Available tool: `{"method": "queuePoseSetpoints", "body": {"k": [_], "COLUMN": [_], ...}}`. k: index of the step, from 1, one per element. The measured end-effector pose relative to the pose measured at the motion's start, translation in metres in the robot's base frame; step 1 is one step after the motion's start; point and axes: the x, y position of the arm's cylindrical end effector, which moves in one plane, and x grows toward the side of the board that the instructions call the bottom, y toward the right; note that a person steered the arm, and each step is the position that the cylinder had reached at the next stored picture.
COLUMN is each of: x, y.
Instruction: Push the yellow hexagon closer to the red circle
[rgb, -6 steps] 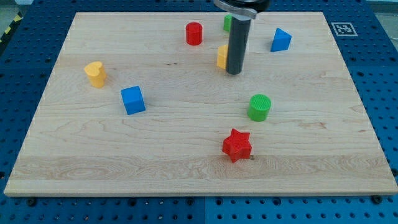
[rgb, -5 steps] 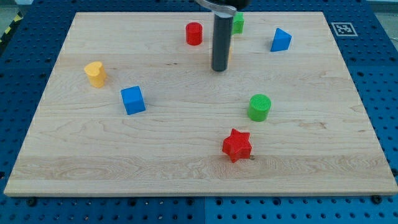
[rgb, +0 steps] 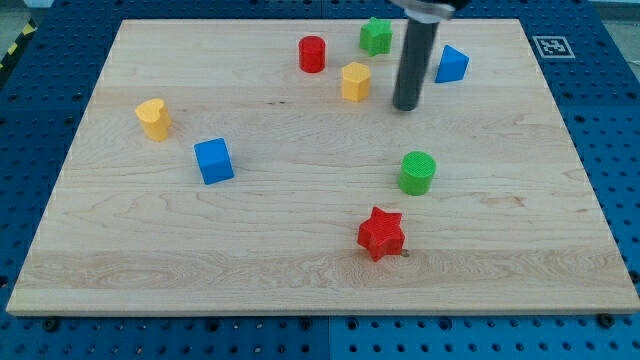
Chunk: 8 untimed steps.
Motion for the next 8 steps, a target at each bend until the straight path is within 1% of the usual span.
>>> {"method": "queuePoseSetpoints", "body": {"k": [1, 2, 3, 4, 5, 6, 7, 8], "x": [0.002, 0.002, 0.000, -0.027, -0.028, -0.028, -0.031, -0.031], "y": [-0.042, -0.044, -0.031, -0.026, -0.026, -0.028, -0.051, -0.058]}}
